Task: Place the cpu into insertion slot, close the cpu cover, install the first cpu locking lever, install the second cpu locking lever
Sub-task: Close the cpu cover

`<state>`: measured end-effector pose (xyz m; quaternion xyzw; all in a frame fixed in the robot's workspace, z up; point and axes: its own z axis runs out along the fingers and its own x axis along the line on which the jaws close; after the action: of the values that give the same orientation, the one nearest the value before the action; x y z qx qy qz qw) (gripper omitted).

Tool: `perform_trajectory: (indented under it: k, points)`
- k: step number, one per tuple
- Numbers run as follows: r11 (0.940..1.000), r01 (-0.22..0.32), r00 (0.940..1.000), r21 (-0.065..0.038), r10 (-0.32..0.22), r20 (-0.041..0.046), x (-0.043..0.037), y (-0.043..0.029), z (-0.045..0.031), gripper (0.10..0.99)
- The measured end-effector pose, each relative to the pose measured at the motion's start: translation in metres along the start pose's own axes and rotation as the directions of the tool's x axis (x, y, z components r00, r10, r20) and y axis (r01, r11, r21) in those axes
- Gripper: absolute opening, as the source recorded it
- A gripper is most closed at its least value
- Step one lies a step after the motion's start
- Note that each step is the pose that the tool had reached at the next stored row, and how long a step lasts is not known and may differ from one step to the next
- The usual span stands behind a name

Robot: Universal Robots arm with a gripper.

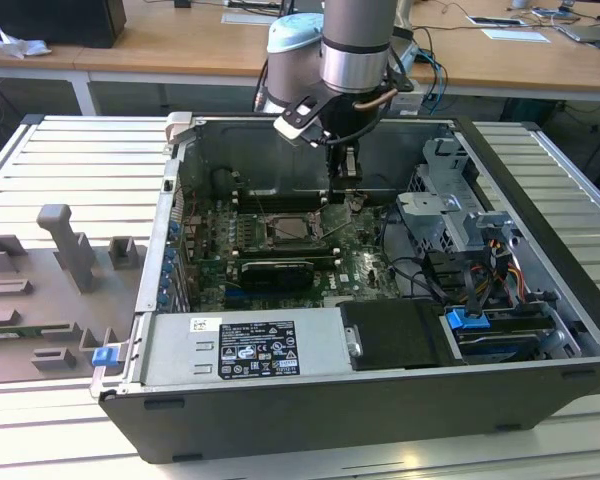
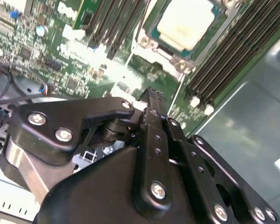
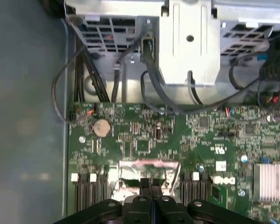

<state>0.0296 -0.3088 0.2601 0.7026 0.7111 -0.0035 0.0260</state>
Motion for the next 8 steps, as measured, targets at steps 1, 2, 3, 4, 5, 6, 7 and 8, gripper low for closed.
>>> perform_trajectory:
  k: [1, 2, 3, 4, 5, 6, 7, 8]
  points:
    - [1.0000, 0.000, 1.0000, 0.000, 0.000, -0.0001, 0.0002, 0.0042, 0.0009, 0.106]
    - [1.0000, 0.000, 1.0000, 0.000, 0.000, 0.0000, 0.0003, 0.0060, 0.0014, 0.106]
    - [1.0000, 0.000, 1.0000, 0.000, 0.000, 0.0004, 0.0003, 0.0077, 0.0017, 0.106]
    - [1.0000, 0.001, 1.0000, 0.000, -0.001, 0.0006, 0.0005, 0.0111, 0.0022, 0.106]
    - [1.0000, 0.001, 1.0000, 0.000, -0.001, 0.0006, 0.0007, 0.0126, 0.0023, 0.106]
    - [1.0000, 0.002, 1.0000, 0.000, -0.002, 0.0003, 0.0008, 0.0141, 0.0026, 0.106]
    - [1.0000, 0.002, 1.0000, 0.000, -0.002, 0.0003, 0.0011, 0.0159, 0.0029, 0.106]
    - [1.0000, 0.002, 1.0000, 0.000, -0.002, 0.0004, 0.0014, 0.0176, 0.0032, 0.106]
